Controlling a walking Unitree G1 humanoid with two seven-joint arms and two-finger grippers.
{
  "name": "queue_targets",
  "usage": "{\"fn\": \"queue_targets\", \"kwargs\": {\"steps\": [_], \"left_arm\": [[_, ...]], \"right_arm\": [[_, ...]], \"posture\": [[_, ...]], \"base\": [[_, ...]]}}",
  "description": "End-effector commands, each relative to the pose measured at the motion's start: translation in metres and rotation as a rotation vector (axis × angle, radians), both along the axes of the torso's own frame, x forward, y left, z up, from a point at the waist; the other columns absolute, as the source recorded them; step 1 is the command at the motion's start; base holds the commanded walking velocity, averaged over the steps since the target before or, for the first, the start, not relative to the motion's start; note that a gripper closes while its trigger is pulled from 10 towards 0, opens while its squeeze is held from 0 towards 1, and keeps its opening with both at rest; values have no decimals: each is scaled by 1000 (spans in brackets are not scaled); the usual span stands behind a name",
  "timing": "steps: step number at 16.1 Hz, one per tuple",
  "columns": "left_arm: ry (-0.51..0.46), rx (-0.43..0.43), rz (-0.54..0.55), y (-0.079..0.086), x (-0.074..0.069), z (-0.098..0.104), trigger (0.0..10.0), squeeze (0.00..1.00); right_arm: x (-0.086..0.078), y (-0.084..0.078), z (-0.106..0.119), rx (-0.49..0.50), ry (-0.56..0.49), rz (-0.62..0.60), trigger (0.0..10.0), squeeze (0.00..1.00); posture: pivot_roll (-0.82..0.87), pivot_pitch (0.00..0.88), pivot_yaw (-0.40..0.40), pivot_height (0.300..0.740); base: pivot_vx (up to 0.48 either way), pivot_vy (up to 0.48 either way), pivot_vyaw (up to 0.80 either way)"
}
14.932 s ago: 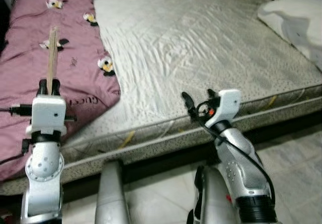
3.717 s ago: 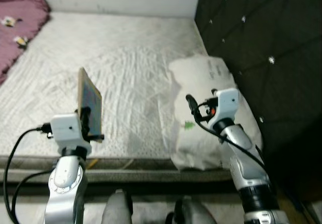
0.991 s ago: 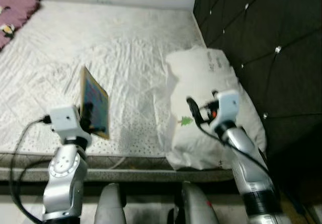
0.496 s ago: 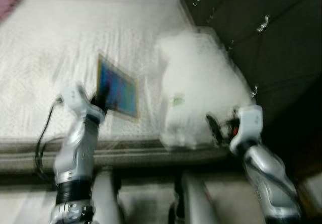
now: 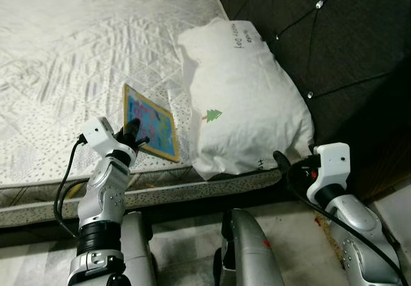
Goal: Clean up the room
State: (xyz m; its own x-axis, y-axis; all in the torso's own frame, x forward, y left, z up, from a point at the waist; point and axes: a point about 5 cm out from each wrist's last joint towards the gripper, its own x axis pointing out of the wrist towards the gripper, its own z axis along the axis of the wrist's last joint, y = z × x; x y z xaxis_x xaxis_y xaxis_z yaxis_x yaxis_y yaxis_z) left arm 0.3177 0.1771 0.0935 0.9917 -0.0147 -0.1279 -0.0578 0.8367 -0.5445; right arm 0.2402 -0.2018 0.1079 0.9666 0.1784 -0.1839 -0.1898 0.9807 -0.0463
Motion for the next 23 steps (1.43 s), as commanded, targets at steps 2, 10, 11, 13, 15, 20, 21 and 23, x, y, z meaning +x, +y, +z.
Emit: {"fn": "queue_targets", "kwargs": {"steps": [2, 10, 11, 13, 15, 20, 21, 23], "left_arm": [[-44, -7, 2, 1, 3, 5, 10000, 0], [-42, -8, 26, 8, 5, 0, 10000, 0], [-38, -14, 24, 7, 5, -1, 10000, 0], [-37, -23, 12, 5, 7, -2, 10000, 0], [-47, -23, -12, 0, 9, -1, 10000, 0], [-36, -42, -33, -7, 11, -4, 10000, 0], [-30, -64, -37, -9, 10, -7, 10000, 0], [9, -123, -57, -13, 11, -15, 10000, 0]], "right_arm": [[3, 7, 7, 4, -17, 31, 10000, 0], [12, 13, 9, -11, -21, 52, 10000, 0], [12, 13, 9, -13, -21, 52, 10000, 0], [12, 12, 10, -15, -24, 49, 10000, 0], [12, 13, 10, -18, -25, 50, 10000, 0], [14, 13, 10, -27, -27, 56, 10000, 0], [14, 14, 10, -27, -28, 63, 10000, 0], [14, 15, 11, -24, -26, 72, 10000, 0]], "posture": [[-162, 133, -69, 604], [-161, 131, -76, 604], [-161, 131, -76, 604], [-165, 130, -72, 604], [-165, 129, -74, 604], [-160, 126, -85, 604], [-164, 125, -87, 604], [-175, 127, -87, 604]], "base": [[0, 0, 0], [158, 0, 0], [247, 0, 0], [274, 0, 0], [390, 0, 0], [312, 0, 0], [0, 0, 0], [0, 0, 0]]}}
